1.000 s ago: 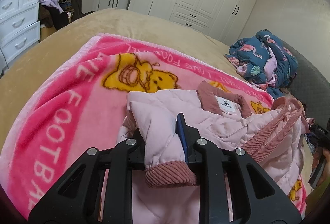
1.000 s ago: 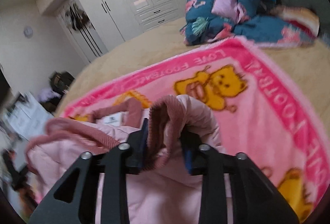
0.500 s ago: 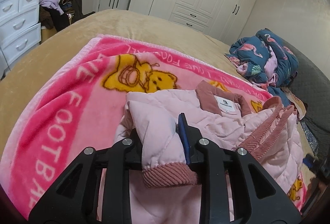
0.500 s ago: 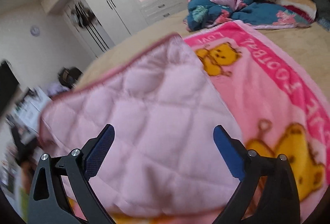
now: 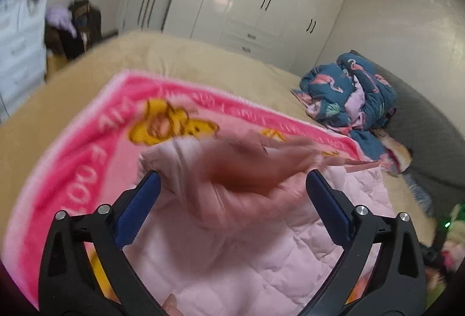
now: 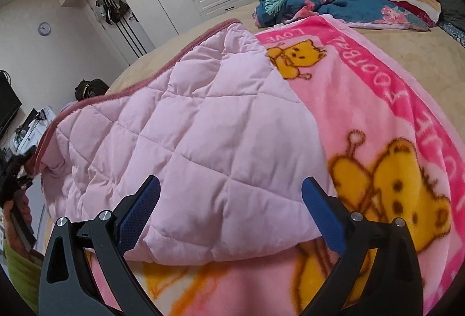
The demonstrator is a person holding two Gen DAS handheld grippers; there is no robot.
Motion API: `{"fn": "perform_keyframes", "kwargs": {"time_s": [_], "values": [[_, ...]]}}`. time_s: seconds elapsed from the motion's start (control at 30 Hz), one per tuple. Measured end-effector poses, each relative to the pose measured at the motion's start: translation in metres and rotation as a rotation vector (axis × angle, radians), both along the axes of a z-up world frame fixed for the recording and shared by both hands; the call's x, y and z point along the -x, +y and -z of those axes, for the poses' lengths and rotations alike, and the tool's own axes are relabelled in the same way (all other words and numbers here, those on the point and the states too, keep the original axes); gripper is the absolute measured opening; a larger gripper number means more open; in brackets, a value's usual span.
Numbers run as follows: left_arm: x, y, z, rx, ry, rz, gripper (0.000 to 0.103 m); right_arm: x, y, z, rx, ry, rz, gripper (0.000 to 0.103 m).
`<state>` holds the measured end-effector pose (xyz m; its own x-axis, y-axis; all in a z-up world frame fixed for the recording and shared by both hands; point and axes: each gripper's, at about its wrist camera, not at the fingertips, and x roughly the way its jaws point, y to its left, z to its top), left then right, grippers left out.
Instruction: Fold large clothes
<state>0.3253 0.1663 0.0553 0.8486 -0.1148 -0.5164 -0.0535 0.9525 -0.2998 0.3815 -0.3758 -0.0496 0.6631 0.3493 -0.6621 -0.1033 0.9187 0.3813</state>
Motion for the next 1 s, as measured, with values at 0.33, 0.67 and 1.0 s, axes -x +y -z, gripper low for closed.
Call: {"fn": "perform_keyframes", "kwargs": {"time_s": [0.33, 0.67, 1.0], "values": [[0.039, 0.009, 0.033, -0.154, 0.120, -0.132, 0.094, 0.003, -0.007, -0.018, 0.158, -0.092, -0.011, 0.099], [0.041, 0.013, 0.110, -0.073, 0.272, -0.014, 0.088, -0.036, -0.002, 0.006, 0.232, -0.060, -0.097, 0.099], [0.001, -0.024, 0.081, -0.247, 0.180, -0.028, 0.019, -0.040, 0.005, 0.014, 0.246, -0.178, -0.067, 0.024]]}}
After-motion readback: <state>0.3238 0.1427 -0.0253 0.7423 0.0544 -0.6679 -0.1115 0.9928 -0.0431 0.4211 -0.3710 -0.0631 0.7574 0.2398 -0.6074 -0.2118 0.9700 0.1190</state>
